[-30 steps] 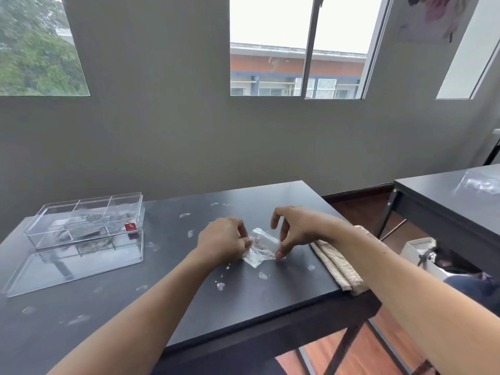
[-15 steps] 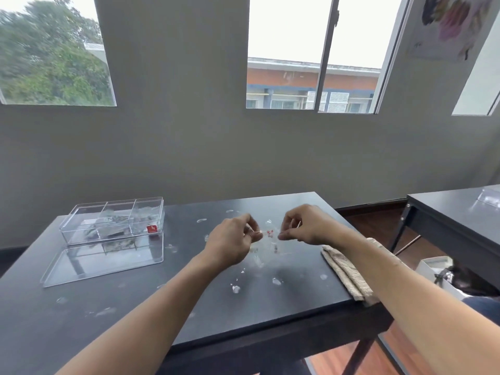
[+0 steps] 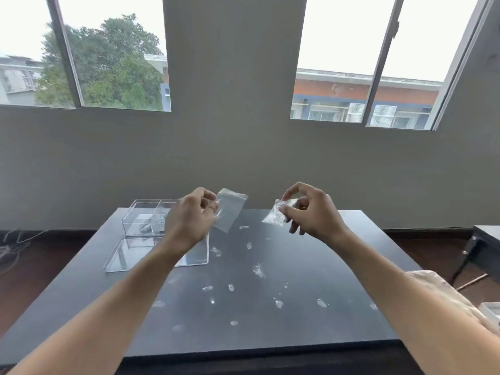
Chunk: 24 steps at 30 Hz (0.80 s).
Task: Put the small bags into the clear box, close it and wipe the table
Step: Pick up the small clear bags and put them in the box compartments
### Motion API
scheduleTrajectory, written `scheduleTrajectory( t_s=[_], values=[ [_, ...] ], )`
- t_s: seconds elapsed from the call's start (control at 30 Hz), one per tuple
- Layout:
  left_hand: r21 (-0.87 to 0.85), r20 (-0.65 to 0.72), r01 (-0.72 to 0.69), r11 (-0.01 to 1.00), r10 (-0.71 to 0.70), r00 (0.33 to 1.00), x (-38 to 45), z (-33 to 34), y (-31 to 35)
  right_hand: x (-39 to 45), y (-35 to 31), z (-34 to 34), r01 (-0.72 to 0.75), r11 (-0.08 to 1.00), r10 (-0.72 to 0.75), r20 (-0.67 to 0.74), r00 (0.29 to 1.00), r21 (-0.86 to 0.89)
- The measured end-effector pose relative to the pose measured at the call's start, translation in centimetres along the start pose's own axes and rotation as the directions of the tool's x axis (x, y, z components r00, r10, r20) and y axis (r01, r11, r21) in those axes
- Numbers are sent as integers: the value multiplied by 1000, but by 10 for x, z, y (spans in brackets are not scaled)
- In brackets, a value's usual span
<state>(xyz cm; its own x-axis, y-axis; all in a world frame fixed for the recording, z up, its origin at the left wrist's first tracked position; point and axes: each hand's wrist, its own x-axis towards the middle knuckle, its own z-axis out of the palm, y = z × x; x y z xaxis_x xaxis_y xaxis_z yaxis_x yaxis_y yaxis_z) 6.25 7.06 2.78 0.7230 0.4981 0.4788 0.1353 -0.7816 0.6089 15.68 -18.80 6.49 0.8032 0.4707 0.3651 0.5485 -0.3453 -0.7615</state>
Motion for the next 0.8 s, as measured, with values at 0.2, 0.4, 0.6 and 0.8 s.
scheduleTrajectory(
  t_s=[0.2,0.4,0.6,0.8],
  values=[
    [73,-173,146,987,-132,976,33,-63,-79,38,-22,73,94,993,-98,72,993,66],
    [148,-236,170,974,-132,963,45,-88,-132,78,-28,141,247,965,-243,56,969,-89],
    [182,-173,198,963,-167,971,40,-73,-163,103,-17,182,423,845,-418,88,904,-327],
    [146,-254,118,982,-78,964,39,-55,-169,106,-4,196,497,804,-414,293,862,-326]
  ],
)
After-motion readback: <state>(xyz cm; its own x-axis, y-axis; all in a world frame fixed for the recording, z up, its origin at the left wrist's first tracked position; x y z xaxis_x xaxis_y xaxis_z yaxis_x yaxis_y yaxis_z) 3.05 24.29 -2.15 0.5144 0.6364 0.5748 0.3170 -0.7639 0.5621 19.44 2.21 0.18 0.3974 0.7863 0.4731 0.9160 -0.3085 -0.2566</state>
